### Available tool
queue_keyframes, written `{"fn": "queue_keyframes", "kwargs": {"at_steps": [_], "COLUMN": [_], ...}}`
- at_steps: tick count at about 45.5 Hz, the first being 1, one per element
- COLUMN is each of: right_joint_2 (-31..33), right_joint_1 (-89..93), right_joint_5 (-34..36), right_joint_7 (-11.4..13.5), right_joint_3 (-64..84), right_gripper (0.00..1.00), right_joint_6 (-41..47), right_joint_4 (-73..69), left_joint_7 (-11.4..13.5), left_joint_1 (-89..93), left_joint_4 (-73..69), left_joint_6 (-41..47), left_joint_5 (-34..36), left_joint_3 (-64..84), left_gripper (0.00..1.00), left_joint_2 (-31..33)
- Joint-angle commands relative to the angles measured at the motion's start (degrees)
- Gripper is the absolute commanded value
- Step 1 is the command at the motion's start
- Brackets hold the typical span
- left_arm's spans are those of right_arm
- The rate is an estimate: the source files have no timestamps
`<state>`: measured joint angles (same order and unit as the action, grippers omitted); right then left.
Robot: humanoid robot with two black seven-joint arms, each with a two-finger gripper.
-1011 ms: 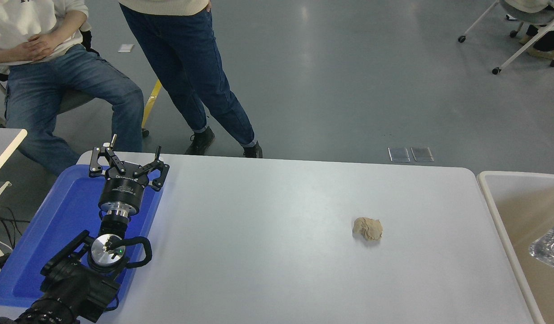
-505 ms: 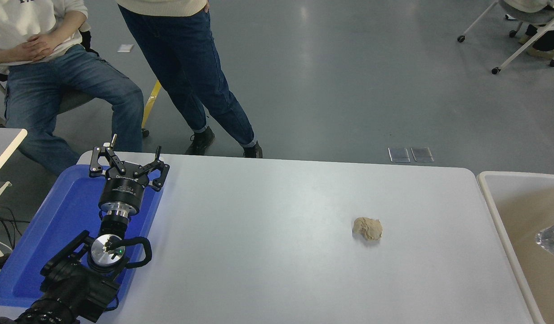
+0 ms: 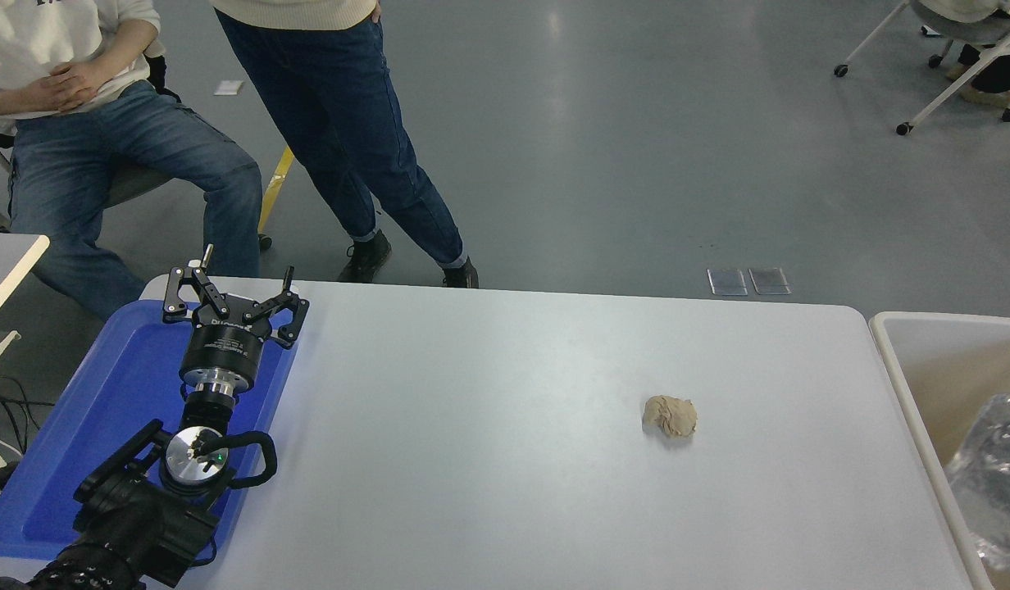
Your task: Pick up foil plate and place in dustbin
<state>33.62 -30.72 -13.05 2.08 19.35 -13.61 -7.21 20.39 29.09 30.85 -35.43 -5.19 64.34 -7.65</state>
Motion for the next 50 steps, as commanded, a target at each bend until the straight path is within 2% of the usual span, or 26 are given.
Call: {"fn": "queue_keyframes", "kwargs": {"at_steps": [1, 26, 39, 50], "right_joint_2": [-0.3, 0.7, 11.7, 17.0], "right_joint_1": [0.2, -0.3, -4.9, -9.4], "right_joint_5": [0.0, 0.0, -0.8, -1.1], "right_joint_7": [0.0, 0.0, -0.1, -0.1], "right_joint_3": [0.1, -0.2, 0.3, 1.5], "right_gripper": [0.99, 1.0, 1.0, 1.0], "right_joint_6": [-1.0, 1.0, 2.5, 2.7], "right_joint_4": [0.2, -1.8, -18.9, -30.7], "left_joint_7": [0.0, 0.1, 0.1, 0.1], "left_joint_1": [0.0, 0.0, 0.0, 0.0], "left_joint_4": [0.0, 0.0, 0.0, 0.0], "left_joint_6": [0.0, -0.1, 0.0, 0.0], "left_joint_5": [0.0, -0.1, 0.0, 0.0], "left_joint_3": [0.0, 0.0, 0.0, 0.0], "left_gripper": [1.0, 1.0, 1.0, 1.0], "left_joint_2": [0.0, 0.0, 0.0, 0.0]}}
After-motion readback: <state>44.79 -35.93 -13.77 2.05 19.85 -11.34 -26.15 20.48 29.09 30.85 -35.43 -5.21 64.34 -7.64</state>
